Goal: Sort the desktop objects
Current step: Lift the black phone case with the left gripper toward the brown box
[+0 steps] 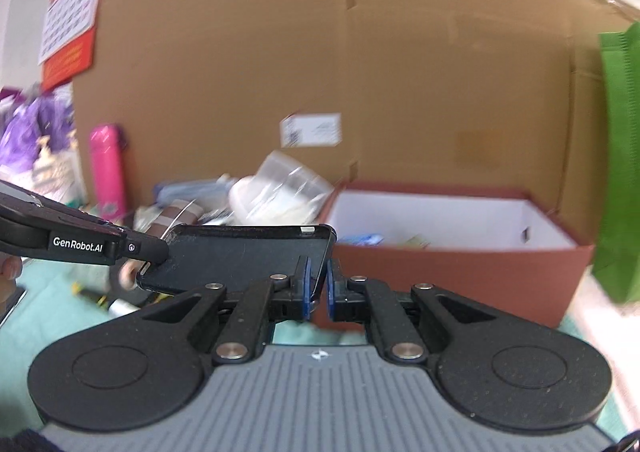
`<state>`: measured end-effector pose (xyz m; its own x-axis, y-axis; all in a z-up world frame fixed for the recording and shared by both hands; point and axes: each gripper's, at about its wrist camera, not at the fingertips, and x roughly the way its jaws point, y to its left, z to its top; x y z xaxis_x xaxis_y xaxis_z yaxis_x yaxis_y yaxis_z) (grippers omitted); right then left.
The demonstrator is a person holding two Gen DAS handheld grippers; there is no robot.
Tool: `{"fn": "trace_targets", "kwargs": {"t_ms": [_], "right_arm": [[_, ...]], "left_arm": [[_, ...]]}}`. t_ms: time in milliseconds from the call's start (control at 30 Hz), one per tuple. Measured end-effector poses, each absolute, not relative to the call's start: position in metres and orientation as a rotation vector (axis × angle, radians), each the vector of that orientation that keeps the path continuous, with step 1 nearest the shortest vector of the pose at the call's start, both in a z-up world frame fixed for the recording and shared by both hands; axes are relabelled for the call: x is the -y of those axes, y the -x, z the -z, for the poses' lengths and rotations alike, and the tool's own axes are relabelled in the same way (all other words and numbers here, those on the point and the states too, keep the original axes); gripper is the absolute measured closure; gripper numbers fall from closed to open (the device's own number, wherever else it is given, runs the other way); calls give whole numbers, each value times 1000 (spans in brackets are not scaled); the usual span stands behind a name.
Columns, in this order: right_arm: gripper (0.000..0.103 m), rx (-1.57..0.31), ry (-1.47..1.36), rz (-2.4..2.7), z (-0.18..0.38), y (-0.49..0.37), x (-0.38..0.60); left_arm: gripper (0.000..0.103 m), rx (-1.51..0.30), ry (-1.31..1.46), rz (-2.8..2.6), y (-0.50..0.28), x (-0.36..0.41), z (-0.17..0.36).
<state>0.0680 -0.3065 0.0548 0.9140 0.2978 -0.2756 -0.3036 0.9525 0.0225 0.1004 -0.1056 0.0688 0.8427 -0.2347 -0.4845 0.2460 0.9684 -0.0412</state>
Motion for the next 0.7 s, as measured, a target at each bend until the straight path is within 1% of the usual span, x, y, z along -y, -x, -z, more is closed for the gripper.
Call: {"fn": "trace_targets", "kwargs": {"t_ms": [167, 367, 700], "right_arm": [[97, -268, -36, -255, -65, -100, 344], [97, -259, -52, -172, -71, -135, 380], [97, -325, -52, -103, -55, -189, 424]], "left_arm": [[101, -506, 9, 303, -138, 140, -81], [101, -539, 7, 347, -181, 184, -79], [101, -585, 12, 357, -245, 235, -64]]}}
